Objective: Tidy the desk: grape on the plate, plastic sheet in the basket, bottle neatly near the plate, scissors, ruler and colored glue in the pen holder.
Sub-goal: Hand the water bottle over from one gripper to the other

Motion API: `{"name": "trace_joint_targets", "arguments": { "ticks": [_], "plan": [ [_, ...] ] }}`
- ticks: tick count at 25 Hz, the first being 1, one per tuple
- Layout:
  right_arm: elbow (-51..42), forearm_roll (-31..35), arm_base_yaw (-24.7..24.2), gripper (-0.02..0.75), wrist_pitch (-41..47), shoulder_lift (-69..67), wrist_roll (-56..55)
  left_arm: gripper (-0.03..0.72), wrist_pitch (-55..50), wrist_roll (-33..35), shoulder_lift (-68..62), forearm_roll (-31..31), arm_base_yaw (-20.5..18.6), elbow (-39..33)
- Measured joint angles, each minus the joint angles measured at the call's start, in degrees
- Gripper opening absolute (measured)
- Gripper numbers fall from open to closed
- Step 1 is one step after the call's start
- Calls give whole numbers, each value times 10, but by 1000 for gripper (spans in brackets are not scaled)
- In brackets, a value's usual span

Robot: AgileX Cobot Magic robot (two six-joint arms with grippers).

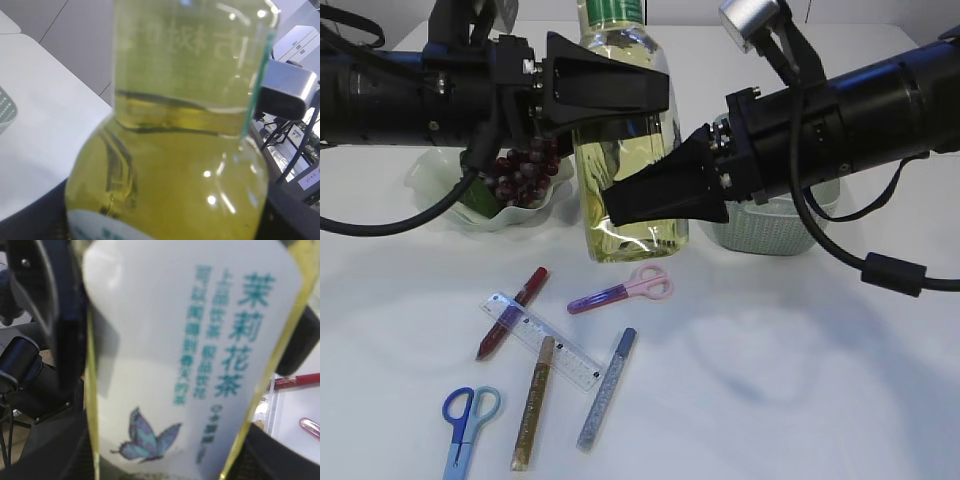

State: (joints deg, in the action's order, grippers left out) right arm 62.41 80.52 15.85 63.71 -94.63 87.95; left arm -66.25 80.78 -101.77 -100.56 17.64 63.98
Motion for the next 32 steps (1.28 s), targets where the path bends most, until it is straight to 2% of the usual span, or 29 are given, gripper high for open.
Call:
{"name": "trace_joint_targets", "arguments": {
  "ticks": [9,15,18,24,32],
  "plan": [
    [0,1,0,449,0,0,0,484,-11,1,0,0,-3,0],
    [0,5,0,452,-1,0,0,480,-16,0,0,0,-7,0],
    [0,5,0,484,-1,0,-5,475,-17,0,0,0,-7,0],
    [0,5,1,599,2,0,-24,456,-21,-2,-1,-1,-9,0],
    [0,5,1,596,3,0,-25,455,-22,-3,-1,-1,-10,0]
  ]
}}
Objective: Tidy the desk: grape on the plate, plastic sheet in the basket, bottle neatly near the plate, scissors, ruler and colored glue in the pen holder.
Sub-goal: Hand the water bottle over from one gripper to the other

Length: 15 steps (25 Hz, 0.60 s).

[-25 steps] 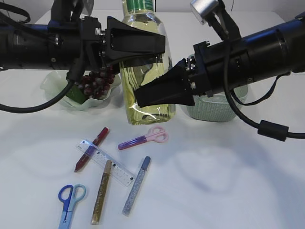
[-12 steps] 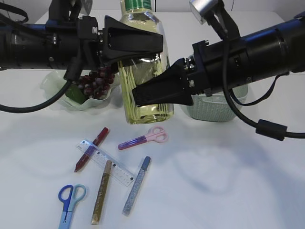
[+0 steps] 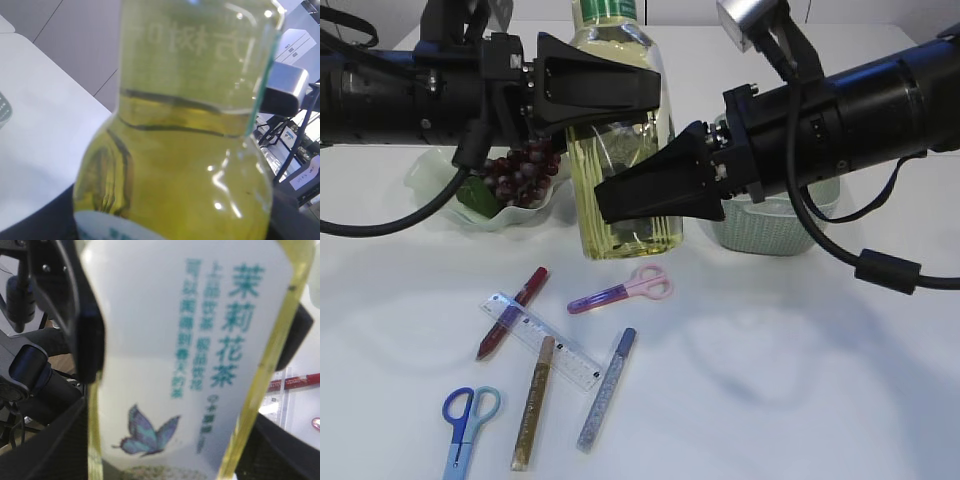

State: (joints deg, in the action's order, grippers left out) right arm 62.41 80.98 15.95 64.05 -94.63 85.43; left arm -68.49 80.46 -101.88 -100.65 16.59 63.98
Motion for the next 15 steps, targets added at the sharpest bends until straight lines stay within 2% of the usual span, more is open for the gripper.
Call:
{"name": "trace_joint_targets", "arguments": {
  "ticks": [3,9,15],
  "plan": [
    [0,0,0,596,1,0,-12,454,0,-2,0,0,0,0],
    [2,-7,1,646,2,2,-74,453,0,-8,0,9,-1,0],
    [3,-18,19,652,-23,5,-89,453,-1,-11,0,24,-7,0]
  ]
}}
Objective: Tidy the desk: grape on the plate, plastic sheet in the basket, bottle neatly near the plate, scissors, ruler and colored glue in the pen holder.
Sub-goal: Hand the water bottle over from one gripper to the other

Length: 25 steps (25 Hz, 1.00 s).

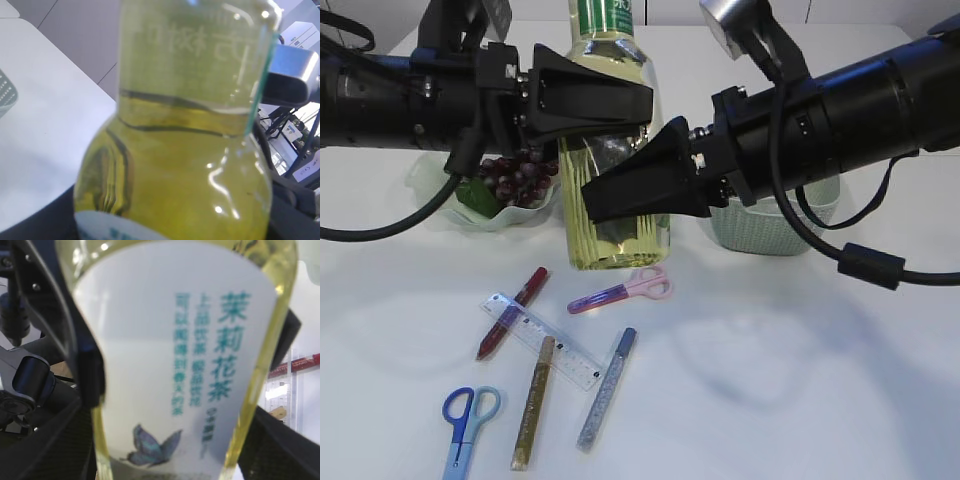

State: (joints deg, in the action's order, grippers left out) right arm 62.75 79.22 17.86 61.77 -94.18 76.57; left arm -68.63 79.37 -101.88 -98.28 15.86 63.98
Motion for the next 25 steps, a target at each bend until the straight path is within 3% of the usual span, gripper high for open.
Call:
{"name": "trace_joint_targets", "arguments": {
  "ticks": [16,25],
  "plan": [
    [3,0,1,643,-6,0,-6,452,-7,-17,8,19,-39,0],
    [6,-46,7,593,31,7,-26,449,40,-19,8,58,-64,0]
  ]
}}
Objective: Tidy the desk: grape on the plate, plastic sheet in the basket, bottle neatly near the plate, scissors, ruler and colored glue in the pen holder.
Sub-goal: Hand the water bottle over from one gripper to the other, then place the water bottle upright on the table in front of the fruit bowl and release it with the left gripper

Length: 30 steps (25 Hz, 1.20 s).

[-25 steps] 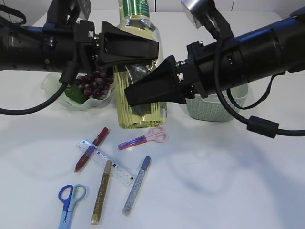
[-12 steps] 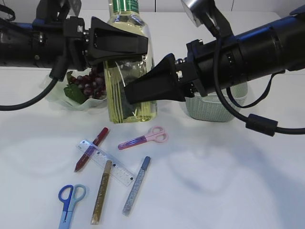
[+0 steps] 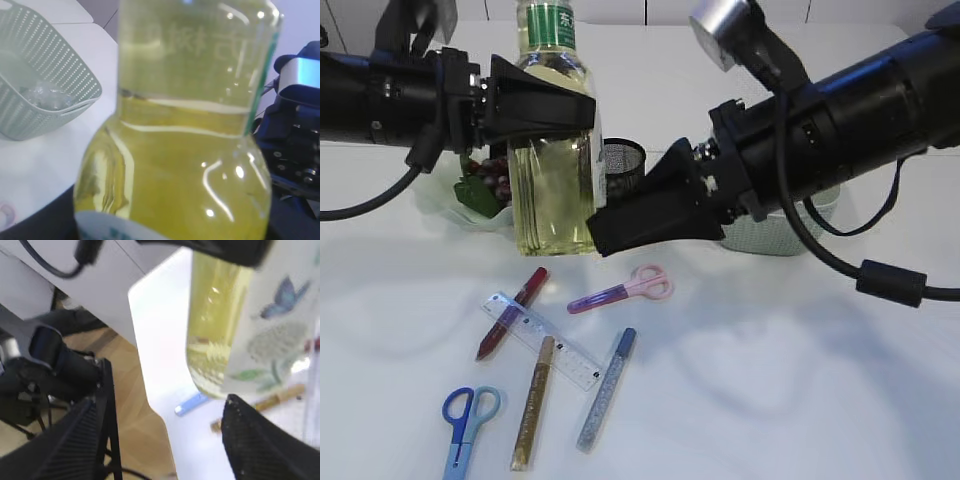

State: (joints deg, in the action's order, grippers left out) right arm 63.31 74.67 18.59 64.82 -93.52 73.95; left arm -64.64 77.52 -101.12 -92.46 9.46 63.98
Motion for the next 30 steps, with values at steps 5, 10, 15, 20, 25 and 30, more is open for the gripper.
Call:
{"name": "trace_joint_targets", "arguments": {
  "ticks": [5,10,15,20,25,30],
  "plan": [
    [32,-109,0,580,-7,0,-80,449,0,0,0,9,0,0],
    [67,-255,0,577,-8,0,-188,449,0,0,0,15,0,0],
    [88,-398,0,576,-6,0,-316,449,-1,-13,0,53,0,29],
    [116,-545,0,575,12,0,-445,449,-5,-34,0,83,0,63],
    [125,-667,0,575,45,0,-533,449,-9,-72,0,150,0,95],
    [125,-729,0,575,49,0,-552,449,-24,-134,0,258,0,134]
  ]
}}
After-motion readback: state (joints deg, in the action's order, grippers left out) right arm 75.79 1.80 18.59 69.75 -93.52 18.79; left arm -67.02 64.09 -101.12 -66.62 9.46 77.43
